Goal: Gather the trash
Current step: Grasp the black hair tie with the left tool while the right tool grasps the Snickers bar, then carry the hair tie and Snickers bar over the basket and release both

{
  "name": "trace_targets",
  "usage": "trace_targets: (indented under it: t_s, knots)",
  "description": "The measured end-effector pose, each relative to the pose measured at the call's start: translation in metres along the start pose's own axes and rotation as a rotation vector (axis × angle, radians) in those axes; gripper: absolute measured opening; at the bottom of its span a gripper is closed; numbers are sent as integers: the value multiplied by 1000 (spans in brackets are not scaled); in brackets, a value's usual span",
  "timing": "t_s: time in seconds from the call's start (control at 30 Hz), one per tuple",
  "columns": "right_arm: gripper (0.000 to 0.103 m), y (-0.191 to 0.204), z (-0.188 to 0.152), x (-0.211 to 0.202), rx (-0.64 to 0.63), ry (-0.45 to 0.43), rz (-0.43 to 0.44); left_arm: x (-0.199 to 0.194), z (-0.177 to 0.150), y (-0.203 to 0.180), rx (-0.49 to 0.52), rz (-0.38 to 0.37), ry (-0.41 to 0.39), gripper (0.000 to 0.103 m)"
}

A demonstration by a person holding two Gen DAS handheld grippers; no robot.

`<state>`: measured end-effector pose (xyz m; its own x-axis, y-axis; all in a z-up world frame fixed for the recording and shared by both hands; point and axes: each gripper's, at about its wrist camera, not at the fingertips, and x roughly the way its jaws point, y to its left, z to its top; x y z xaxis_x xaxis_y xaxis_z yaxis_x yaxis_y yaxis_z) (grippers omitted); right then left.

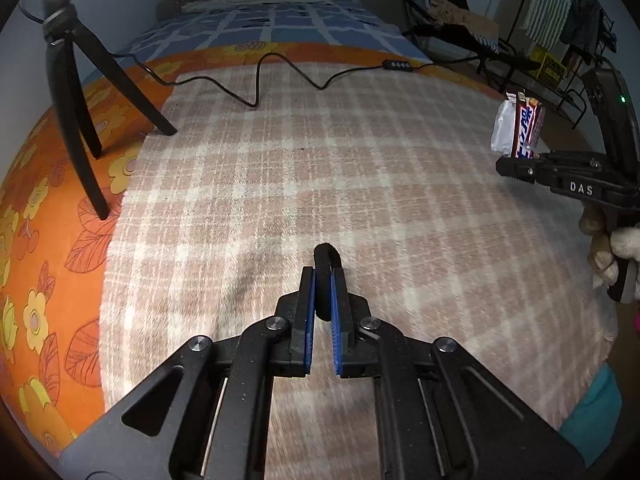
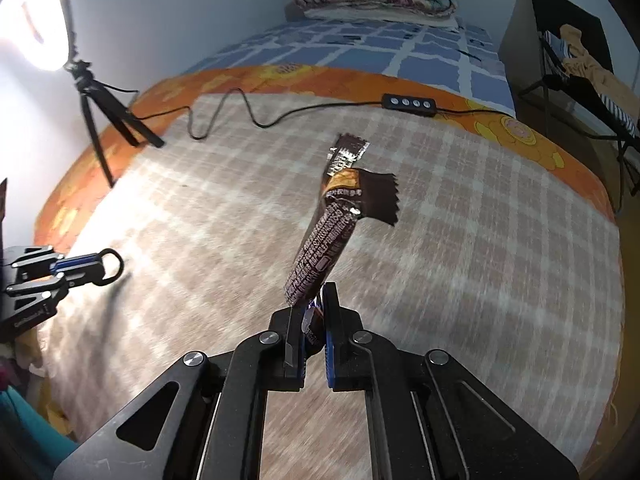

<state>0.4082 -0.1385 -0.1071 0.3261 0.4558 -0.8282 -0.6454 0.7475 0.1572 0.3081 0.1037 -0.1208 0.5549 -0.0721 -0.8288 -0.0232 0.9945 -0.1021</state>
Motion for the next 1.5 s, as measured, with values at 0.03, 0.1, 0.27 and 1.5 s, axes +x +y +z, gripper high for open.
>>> trace_targets:
  t_s: [0.03,0.1,0.27,1.5]
  knots:
    - [5,4,-2,-7,-5,-7,3,-5,-1,-1,0,-3,-3,5]
    - [5,12,-7,-20,-18,-22,1,-16,-6,-5,8,-3,-10,5]
    - [5,28,-25,-51,-9,-49,33,-41,-19,-11,4,-8,-22,5]
    - [5,187,-273,-144,-40,105,234,-152,-264,-113,60,-82,85,5]
